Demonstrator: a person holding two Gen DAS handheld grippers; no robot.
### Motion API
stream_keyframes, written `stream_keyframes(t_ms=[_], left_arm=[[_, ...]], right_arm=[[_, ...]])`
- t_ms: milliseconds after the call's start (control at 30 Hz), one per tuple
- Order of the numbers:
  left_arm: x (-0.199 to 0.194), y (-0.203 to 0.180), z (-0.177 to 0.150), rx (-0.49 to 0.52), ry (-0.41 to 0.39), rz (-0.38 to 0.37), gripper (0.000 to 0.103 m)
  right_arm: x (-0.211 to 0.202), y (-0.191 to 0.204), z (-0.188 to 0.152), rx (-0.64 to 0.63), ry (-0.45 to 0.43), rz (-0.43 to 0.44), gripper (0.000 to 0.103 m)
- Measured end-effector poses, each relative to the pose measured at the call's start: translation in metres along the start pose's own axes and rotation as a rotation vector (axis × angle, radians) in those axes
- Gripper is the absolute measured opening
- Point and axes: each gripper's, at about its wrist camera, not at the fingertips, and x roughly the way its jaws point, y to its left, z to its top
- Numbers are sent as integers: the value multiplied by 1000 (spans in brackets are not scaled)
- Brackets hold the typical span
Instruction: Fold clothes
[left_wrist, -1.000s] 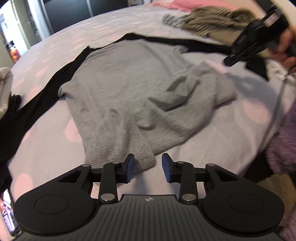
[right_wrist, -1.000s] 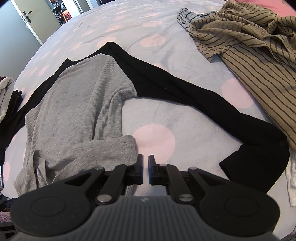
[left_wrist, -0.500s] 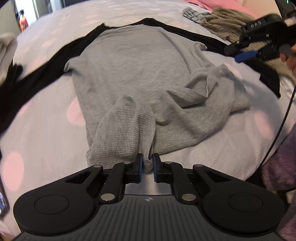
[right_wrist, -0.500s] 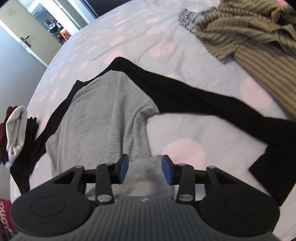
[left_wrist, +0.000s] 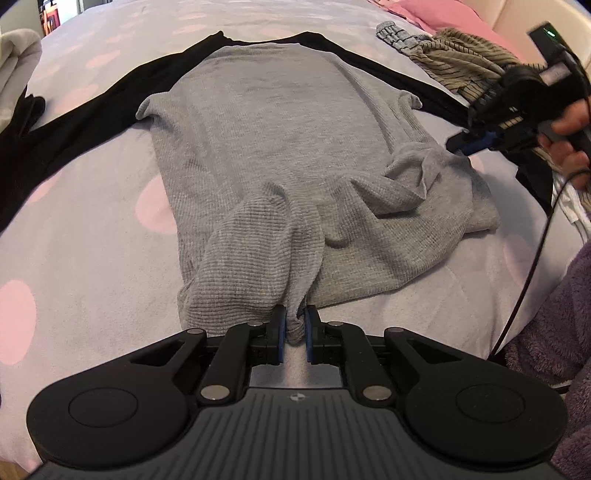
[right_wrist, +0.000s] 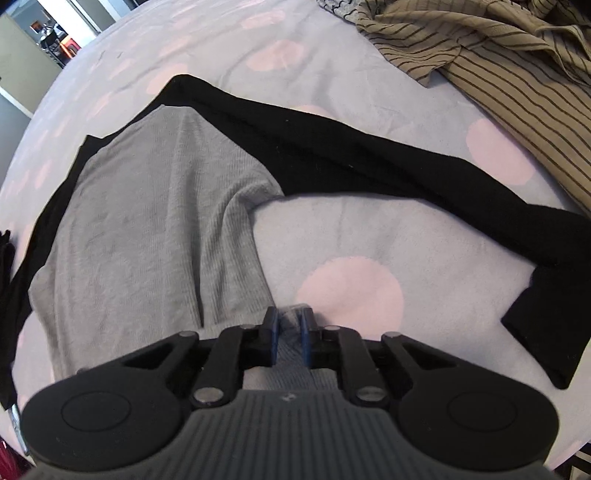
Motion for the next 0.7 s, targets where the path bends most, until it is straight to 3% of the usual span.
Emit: stream_keyframes(t_ms=[233,400,700], left_arm=[[-6,9,1,-67,0,-18,8],[-32,26,2,-155,-34,-31,8],[-90,69,-18,-371,-136,93,6]], right_arm=[[-28,-21,-30,-45,12,62,11],[-43,-32,-58,-133,47,69,11],[-71,-49,-87,-179,26,64,10]])
